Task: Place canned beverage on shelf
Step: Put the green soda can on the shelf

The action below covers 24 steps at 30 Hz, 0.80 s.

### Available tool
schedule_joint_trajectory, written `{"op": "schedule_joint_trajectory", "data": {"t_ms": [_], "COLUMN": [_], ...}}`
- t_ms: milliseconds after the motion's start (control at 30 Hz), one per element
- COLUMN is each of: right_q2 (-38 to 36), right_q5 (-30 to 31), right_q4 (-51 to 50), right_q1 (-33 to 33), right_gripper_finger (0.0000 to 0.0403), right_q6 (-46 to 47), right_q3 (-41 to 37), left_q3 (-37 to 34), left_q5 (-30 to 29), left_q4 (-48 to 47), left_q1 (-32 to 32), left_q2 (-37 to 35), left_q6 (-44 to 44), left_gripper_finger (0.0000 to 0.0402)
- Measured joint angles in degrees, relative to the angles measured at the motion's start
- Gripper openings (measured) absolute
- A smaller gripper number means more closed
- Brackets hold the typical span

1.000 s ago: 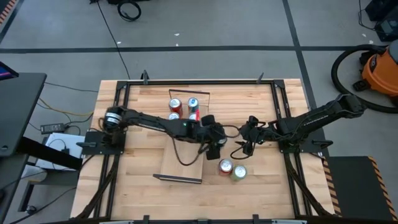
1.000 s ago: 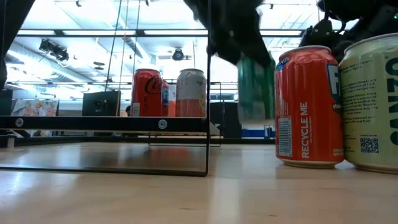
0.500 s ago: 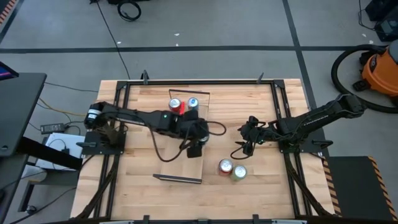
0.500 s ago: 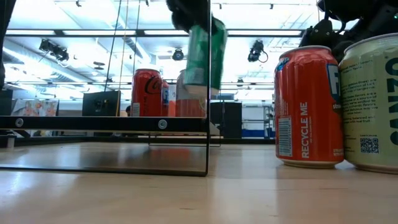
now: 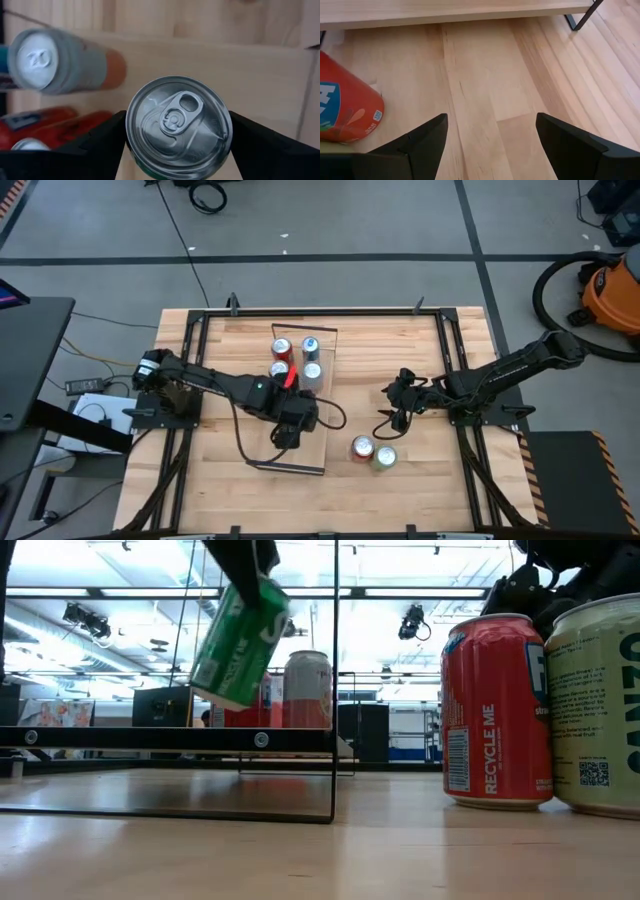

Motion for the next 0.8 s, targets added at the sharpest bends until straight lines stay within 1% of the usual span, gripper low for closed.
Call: {"op": "schedule_joint_trajectory", "data": {"t_ms": [233, 333, 500, 667, 800], "right_q2": [0.00, 0.00, 0.00, 0.00, 0.00], "right_q5": [0.00, -0.19, -0.19, 0.06, 0.06], "right_q4": [-0.04, -0.04, -0.11, 0.90, 1.29], "right_q1": [0.06, 0.06, 0.12, 0.10, 0.10], "right_gripper_finger": [0.0313, 0.0313, 0.0313, 0.0313, 0.0313], "right_q6": [0.15, 0.16, 0.00, -0.26, -0.31], "right_q3": [0.00, 0.00, 0.00, 0.00, 0.00], "left_q3": [0.00, -1.99, -12.55, -23.05, -31.43], "left_q5": [-3.61, -5.37, -5.40, -5.32, -4.24], "left_q4": [-3.54, -1.62, 6.60, 16.09, 24.90], "left_q1": [-0.23, -0.22, -0.06, 0.83, 1.83], "left_q2": [0.00, -1.79, -9.34, -19.02, -25.32], "left_q6": [-1.08, -0.72, -0.73, -1.76, -1.63], "left_gripper_finger": [0.0304, 0.0304, 0.0304, 0.0305, 0.0305]}}
